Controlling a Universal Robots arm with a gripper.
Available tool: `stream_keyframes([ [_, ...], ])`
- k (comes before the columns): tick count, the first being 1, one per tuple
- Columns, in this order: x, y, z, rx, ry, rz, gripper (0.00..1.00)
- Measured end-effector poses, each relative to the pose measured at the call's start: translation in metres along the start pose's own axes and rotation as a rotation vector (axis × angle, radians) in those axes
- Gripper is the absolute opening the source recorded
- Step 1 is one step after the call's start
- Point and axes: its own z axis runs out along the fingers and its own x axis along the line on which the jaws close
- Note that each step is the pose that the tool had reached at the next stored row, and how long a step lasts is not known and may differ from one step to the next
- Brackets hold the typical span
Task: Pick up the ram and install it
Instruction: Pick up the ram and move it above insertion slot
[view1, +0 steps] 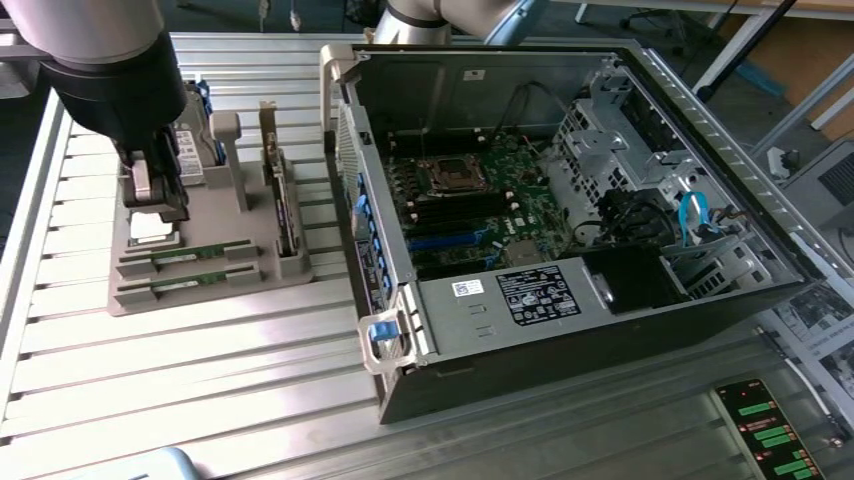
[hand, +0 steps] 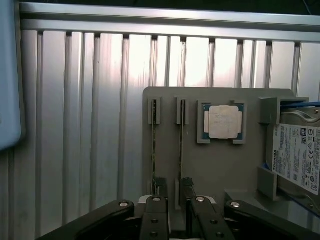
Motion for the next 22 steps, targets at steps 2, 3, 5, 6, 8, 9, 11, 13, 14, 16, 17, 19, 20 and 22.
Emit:
stream_keyframes([
  [2,0.0,0.0,0.0027,0.0,0.0,0.0,0.25],
  [3,0.0,0.0001,0.0043,0.0,0.0,0.0,0.25],
  [5,0.0,0.0001,0.0067,0.0,0.0,0.0,0.25],
  [6,0.0,0.0,0.0079,0.0,0.0,0.0,0.25],
  [8,0.0,0.0001,0.01,0.0,0.0,0.0,0.25],
  [9,0.0,0.0001,0.0111,0.0,0.0,0.0,0.25],
  [11,0.0,0.0001,0.0131,0.0,0.0001,0.0,0.25],
  [13,0.0,0.0001,0.0154,0.0,0.0,0.0,0.25],
  [14,0.0,0.0001,0.0165,-0.0001,0.0001,0.0,0.25],
  [16,0.0,0.0001,0.0191,0.0,0.0,0.0,0.25],
  [17,0.0,0.0001,0.0202,0.0,0.0,0.0,0.25],
  [19,0.0,0.0001,0.0225,0.0,0.0,0.0,0.25],
  [20,0.0,0.0001,0.0237,0.0,0.0001,0.0,0.25],
  [22,0.0,0.0001,0.0263,0.0,0.0,0.0,0.25],
])
